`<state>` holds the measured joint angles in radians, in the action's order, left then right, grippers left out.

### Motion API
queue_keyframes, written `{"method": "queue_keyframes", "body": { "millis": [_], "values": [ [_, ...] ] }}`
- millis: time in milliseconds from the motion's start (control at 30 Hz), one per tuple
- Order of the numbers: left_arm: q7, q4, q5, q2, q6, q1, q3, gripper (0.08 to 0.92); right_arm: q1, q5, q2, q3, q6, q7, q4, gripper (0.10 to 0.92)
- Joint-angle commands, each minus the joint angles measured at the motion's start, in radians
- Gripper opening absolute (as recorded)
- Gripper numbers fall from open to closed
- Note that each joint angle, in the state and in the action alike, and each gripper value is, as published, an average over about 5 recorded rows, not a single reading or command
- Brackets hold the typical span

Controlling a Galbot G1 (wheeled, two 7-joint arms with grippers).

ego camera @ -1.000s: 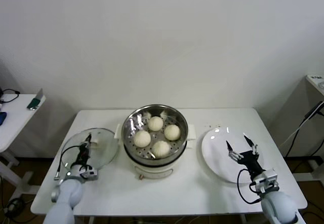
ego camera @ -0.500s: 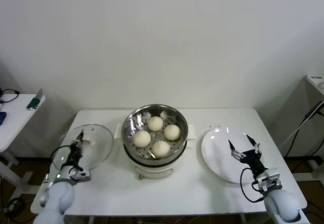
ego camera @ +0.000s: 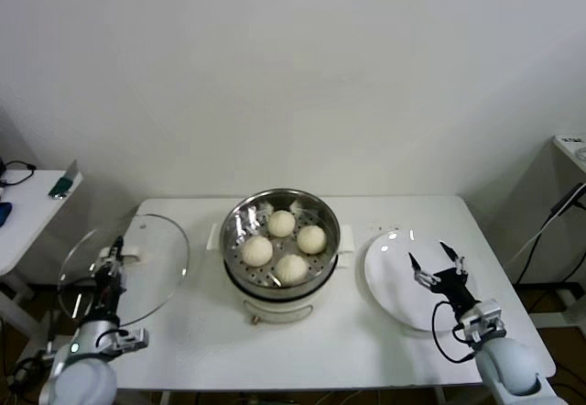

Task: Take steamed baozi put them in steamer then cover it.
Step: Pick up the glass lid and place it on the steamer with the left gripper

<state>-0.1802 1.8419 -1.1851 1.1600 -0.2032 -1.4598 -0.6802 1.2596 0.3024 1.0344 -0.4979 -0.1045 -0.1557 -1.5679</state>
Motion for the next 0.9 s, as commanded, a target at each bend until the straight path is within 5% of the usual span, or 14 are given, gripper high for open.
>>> {"method": "queue_keyframes", "body": {
  "millis": [33, 300, 533, 667, 900],
  "values": [
    [-0.018, 0.262, 0.081, -0.092, -0.210, -0.141, 0.008, 0.147, -0.061, -0.001, 0.000, 0.024, 0.000, -0.019, 0.045, 0.823],
    [-0.038, 0.347, 0.222, -0.261, -0.385, -0.069, 0.200, 0.147, -0.105, -0.001, 0.000, 0.056, 0.002, -0.031, 0.092, 0.823],
    [0.020, 0.332, 0.246, -0.385, -0.514, 0.171, 0.496, 0.147, -0.135, -0.024, 0.021, 0.068, -0.005, -0.047, 0.127, 0.823],
    [0.144, 0.299, 0.210, -0.366, -0.572, 0.308, 0.636, 0.147, -0.146, -0.047, 0.041, 0.067, -0.008, -0.053, 0.141, 0.823],
    [0.307, 0.231, 0.018, -0.200, -0.582, 0.479, 0.744, 0.147, -0.162, -0.081, 0.078, 0.064, -0.022, -0.046, 0.173, 0.823]
  ]
}}
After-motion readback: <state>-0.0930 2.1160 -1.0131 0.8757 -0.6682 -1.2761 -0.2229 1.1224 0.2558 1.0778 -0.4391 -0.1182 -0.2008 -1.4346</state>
